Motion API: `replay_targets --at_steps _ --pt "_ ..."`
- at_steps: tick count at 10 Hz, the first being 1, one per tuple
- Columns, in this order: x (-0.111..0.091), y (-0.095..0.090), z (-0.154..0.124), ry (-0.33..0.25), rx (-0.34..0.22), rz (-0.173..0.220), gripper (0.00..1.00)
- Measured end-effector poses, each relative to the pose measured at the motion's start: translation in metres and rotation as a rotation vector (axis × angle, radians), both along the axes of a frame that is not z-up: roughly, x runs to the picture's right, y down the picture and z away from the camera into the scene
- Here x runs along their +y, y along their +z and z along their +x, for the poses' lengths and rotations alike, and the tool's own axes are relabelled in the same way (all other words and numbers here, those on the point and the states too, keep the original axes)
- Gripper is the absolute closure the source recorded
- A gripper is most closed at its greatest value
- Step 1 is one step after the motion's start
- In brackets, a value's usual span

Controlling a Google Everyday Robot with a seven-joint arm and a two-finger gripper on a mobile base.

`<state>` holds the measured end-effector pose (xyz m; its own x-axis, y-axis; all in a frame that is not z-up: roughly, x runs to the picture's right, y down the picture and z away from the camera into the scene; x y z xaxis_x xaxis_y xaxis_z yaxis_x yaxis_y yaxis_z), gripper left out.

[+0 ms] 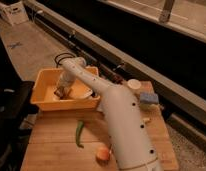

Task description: Wipe tray with eraser

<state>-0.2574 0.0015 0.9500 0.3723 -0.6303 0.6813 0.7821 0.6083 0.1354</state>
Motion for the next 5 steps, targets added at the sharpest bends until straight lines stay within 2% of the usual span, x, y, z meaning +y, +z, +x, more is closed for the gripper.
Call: replay_targets --at_steps 3,5 --pt "0.015 -0.013 0.02 -0.014 0.03 -0.052 1.0" --pt "0.02 -0.008 0.045 -0.025 0.078 -0.078 1.0"
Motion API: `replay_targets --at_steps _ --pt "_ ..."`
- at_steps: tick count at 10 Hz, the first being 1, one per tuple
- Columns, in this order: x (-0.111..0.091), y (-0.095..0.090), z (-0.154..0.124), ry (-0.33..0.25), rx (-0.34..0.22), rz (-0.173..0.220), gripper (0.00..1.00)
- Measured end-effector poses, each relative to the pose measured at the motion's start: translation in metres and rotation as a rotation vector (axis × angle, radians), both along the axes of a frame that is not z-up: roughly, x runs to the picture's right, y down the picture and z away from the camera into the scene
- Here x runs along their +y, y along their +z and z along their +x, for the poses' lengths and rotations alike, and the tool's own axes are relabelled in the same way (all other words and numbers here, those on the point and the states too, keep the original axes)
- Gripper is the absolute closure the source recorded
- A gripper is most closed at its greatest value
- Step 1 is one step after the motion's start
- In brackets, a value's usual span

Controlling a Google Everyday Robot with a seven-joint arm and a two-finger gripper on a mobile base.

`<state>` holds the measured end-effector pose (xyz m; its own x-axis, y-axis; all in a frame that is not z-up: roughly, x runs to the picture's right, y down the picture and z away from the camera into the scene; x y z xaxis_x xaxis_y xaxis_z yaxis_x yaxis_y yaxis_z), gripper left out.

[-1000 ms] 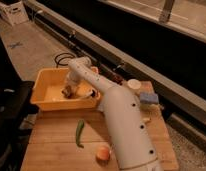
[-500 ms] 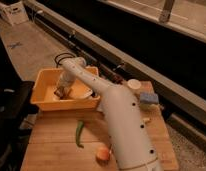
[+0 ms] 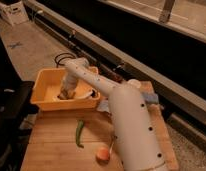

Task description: Wipe tray with eraser

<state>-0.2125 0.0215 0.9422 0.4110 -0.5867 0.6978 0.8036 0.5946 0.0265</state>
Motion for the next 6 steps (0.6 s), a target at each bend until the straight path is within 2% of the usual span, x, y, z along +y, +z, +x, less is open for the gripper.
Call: replay_targets --at_steps 2,3,5,6 --pt "-0.005 0.018 0.019 -0.018 0.049 0.0 1.0" --pt "-0.011 0.024 0.019 -0.025 0.053 0.009 1.0" --pt "-0.03 0.04 0.01 -0.041 0.046 0.041 1.0" --pt "-0.035 0.042 -0.003 -0.047 0.025 0.055 1.0"
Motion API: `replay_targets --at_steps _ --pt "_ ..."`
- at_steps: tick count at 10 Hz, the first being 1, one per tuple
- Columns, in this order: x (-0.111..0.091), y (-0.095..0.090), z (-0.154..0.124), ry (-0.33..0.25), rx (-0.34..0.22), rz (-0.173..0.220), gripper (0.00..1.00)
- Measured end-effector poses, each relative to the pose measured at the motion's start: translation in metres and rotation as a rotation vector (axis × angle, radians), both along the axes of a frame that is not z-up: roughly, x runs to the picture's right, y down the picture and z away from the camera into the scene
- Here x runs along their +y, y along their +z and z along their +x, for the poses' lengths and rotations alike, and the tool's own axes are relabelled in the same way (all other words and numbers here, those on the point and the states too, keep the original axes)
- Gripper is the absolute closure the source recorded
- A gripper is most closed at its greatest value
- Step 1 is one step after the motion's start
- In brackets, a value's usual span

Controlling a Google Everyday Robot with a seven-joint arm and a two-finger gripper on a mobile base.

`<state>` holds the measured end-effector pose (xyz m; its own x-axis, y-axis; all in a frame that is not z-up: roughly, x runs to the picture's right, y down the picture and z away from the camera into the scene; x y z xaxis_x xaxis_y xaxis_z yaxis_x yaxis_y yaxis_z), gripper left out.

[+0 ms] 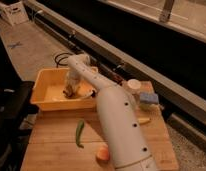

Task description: Wipe tray with eraser

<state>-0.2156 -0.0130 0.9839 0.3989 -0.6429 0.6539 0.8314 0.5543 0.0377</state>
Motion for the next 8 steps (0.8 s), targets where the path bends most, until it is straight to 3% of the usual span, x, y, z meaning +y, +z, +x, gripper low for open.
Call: replay_targets --at_steps 2,4,6,8 --pt "0.0 -0.005 -0.018 0.006 -0.05 0.003 1.0" --pt "0.011 -0.02 -0.027 0.007 -0.102 -0.019 1.0" --pt "0.022 -0.034 -0.026 0.0 -0.108 -0.044 1.0" --pt "0.025 -0.042 -0.007 -0.004 -0.078 -0.064 1.0"
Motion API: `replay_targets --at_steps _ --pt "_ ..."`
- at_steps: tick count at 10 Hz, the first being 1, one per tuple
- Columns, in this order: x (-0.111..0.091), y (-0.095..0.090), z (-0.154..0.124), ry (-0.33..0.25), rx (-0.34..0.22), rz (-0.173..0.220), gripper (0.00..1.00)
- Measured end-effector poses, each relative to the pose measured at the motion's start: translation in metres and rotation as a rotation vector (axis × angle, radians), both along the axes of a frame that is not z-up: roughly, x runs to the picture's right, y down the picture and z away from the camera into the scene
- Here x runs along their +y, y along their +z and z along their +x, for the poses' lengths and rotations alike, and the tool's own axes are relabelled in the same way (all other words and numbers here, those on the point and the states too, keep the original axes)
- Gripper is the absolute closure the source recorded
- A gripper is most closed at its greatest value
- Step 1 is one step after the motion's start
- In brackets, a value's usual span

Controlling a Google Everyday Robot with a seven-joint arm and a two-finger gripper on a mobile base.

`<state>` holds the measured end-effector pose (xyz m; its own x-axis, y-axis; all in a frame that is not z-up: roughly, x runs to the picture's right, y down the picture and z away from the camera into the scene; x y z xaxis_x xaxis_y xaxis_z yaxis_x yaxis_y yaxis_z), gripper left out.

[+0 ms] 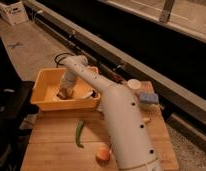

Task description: Wipe tray with eraser

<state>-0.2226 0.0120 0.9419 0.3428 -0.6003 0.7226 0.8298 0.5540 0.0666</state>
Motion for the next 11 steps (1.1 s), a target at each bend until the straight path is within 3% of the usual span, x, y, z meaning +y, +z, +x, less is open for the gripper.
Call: replay_targets --at_steps 3,5,8,11 --pt "-0.003 0.009 0.045 -0.015 0.095 -0.009 1.0" --pt "-0.012 0.028 0.049 -0.022 0.112 -0.004 1.0" --pt "-0.023 0.045 0.021 -0.029 0.075 0.022 1.0" --pt "-0.025 0.033 -0.004 0.003 0.0 0.029 1.0"
